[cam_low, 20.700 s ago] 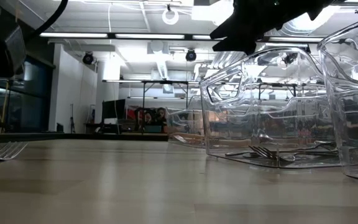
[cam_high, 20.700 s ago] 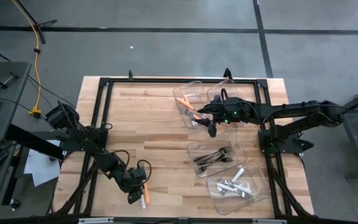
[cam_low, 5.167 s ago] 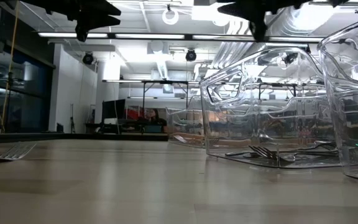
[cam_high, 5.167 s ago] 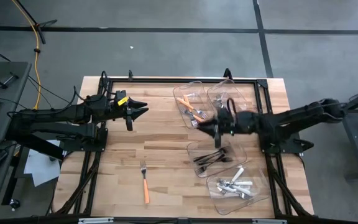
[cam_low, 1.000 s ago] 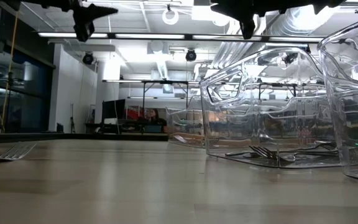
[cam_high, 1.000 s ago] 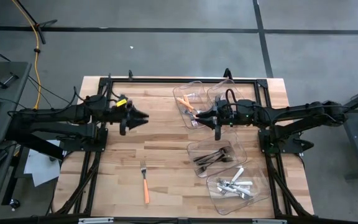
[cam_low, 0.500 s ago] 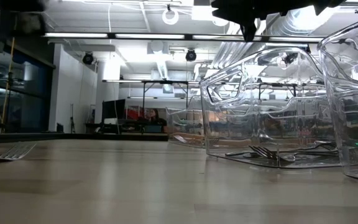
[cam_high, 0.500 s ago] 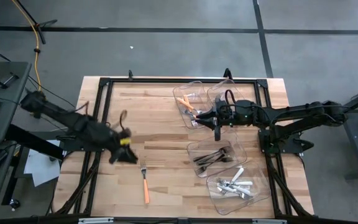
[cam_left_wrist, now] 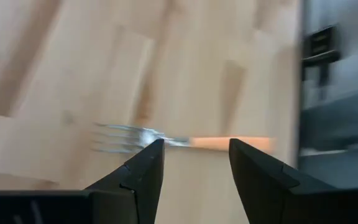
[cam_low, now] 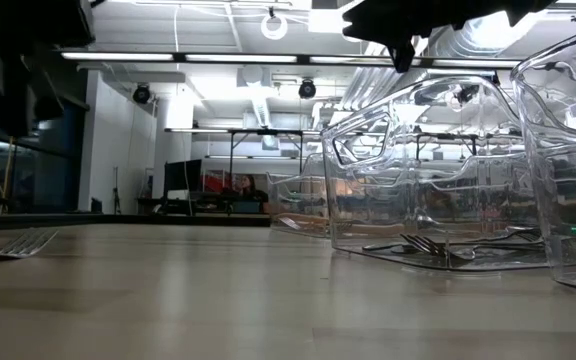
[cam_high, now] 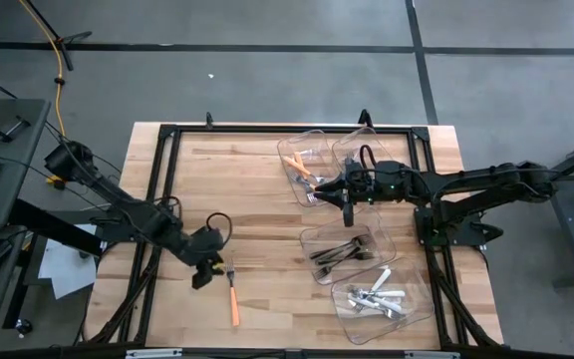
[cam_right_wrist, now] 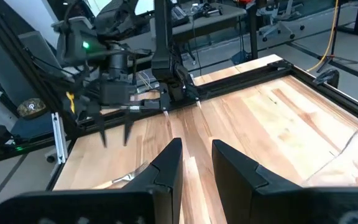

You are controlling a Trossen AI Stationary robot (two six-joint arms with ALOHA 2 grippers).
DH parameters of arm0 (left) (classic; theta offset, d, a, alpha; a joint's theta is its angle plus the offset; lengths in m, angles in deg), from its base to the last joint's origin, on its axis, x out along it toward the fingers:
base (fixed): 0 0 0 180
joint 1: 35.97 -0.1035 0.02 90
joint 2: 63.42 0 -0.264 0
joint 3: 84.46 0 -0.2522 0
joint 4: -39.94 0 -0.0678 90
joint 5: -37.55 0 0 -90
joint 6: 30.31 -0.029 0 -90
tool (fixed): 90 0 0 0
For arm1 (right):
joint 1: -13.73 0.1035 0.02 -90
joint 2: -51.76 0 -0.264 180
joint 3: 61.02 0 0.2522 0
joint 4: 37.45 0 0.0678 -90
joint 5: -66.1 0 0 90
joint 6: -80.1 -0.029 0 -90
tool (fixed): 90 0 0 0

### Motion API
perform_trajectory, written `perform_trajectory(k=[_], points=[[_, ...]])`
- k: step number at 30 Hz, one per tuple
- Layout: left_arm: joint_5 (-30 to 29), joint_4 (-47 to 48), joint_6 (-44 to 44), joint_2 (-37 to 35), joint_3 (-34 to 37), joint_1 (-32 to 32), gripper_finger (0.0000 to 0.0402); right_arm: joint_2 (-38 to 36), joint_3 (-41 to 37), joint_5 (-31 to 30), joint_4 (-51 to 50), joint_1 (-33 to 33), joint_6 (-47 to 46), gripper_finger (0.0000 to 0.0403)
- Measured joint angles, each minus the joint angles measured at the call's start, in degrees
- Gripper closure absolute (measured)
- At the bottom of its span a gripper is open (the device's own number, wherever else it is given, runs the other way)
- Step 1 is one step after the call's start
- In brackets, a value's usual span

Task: Sort silverware by color (type)
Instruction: Put the light orange fork into the left transparent bin

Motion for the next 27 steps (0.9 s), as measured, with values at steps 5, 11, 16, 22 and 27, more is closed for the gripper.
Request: perform_trajectory(k=[5,11,16,22,27], points=[[-0.39,5.71,-10.27,2.44,0.0,-3.77,0.0229,0.0,0.0,-0.02,-0.39,-0.13,-0.45,0.0331],[6.95,3.13,-21.25,2.81,2.57,-9.77,0.0229,0.0,0.0,-0.02,-0.99,-0.13,-0.55,0.0331],[10.79,-1.76,-23.94,2.85,6.77,-14.25,0.0229,0.0,0.0,-0.02,-1.2,-0.13,-0.55,0.0331],[11.11,-6.72,-25.04,2.85,9.89,-16.73,0.0229,0.0,0.0,-0.02,-1.48,-0.13,-0.55,0.0331],[14.25,-10.85,-25.03,3.53,12.65,-17.12,0.0229,0.0,0.0,-0.02,-1.44,-0.13,-0.57,0.0331]])
